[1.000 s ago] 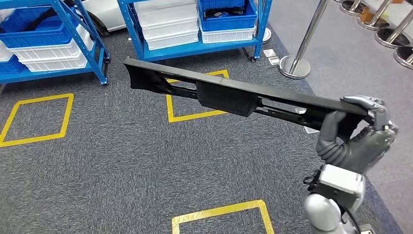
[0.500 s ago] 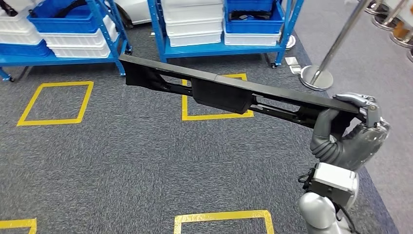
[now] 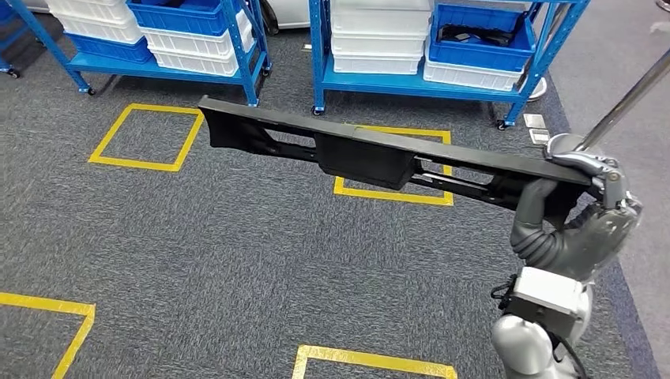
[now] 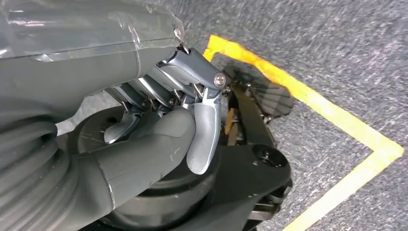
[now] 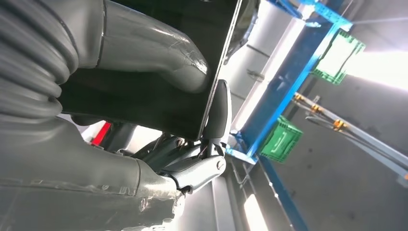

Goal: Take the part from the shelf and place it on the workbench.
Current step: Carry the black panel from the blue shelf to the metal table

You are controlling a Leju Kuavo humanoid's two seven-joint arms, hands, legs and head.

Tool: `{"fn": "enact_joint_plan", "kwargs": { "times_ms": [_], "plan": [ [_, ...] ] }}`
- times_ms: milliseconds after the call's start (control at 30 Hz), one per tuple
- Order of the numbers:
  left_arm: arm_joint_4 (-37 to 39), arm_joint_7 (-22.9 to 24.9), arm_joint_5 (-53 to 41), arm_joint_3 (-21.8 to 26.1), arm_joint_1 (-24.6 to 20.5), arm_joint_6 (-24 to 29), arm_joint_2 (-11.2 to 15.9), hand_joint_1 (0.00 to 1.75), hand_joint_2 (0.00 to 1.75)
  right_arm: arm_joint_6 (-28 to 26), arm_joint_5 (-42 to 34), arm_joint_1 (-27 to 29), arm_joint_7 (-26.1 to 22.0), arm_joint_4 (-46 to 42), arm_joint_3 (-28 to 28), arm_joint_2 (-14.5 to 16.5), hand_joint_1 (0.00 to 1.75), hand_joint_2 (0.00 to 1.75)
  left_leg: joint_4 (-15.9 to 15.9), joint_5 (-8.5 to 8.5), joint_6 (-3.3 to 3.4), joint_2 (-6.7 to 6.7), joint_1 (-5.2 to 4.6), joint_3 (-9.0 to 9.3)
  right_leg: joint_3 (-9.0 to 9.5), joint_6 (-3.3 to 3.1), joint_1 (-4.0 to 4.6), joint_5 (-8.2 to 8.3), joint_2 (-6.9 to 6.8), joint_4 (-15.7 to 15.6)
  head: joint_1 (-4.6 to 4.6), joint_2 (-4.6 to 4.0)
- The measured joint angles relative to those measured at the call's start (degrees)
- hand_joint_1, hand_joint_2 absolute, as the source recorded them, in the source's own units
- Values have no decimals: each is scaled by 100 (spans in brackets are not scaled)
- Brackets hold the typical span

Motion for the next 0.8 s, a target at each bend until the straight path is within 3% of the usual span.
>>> {"fn": "enact_joint_plan", "kwargs": {
  "times_ms": [67,133,200,233,267,300,367,433,500,567,633,700,733,800],
  "plan": [
    [-1,2,2,0,-3,4,2,175,175,2,11,-15,6,-2,22,-15,175,175,225,-129,-66,204,-25,-86,58,-65,-22,0,-156,-54,-46,0],
    [-2,-5,3,0,-15,7,3,175,175,1,28,-23,35,-5,39,-27,175,175,864,-425,-133,508,-17,-398,112,-118,-19,-26,-332,-75,-99,0],
    [-2,-26,5,0,-15,8,4,175,175,1,42,-26,69,-7,52,-32,175,175,1503,-619,-171,603,24,-749,148,-135,-14,-63,-503,-73,-107,0],
    [-2,-38,7,0,-10,9,5,175,175,1,44,-29,79,-7,60,-35,175,175,1577,-575,-180,618,40,-806,170,-130,-16,-84,-577,-73,-109,0],
    [-1,-47,8,0,-6,10,7,175,175,1,46,-33,86,-7,67,-38,175,175,1417,-422,-181,640,51,-746,202,-117,-20,-108,-648,-72,-110,0],
    [-1,-55,8,0,-4,10,9,175,175,1,47,-38,90,-7,73,-40,175,175,1062,-198,-174,694,56,-582,244,-99,-24,-138,-713,-73,-111,0],
    [-1,-62,5,0,-8,10,12,175,175,1,50,-52,97,-7,80,-48,175,175,331,103,-135,904,23,-241,319,-44,-11,-200,-823,-73,-117,0],
    [-2,-65,3,0,-10,10,11,175,175,1,51,-72,98,-7,96,-62,175,175,59,127,-78,1008,-28,-144,358,14,21,-236,-914,-84,-105,0],
    [-2,-64,2,0,3,10,11,175,175,1,54,-100,99,-7,116,-75,175,175,16,130,-9,913,-31,-151,401,78,27,-264,-985,-114,-86,0],
    [-2,-62,-2,-1,10,11,9,175,175,1,55,-118,103,-5,126,-87,175,175,-42,146,55,808,-4,-119,368,125,10,-395,-819,25,-70,0],
    [-2,-61,-5,-9,-4,10,7,175,175,1,46,-119,109,-3,132,-110,175,175,-71,151,110,703,7,-97,80,127,9,-682,-547,593,-23,0],
    [-2,-62,-8,-34,-15,13,5,175,175,1,34,-118,117,9,148,-138,175,175,-70,143,147,577,-7,-87,-300,114,23,-867,-448,1230,20,0],
    [-2,-63,-10,-54,-15,16,5,175,175,1,34,-122,126,20,166,-151,175,175,-67,137,154,505,-16,-76,-400,106,28,-817,-428,1343,30,0],
    [-3,-65,-18,-89,-13,24,4,175,175,1,49,-147,150,39,205,-174,175,175,-55,121,154,348,-25,-47,-321,77,28,-419,-366,966,36,0]
  ]
}}
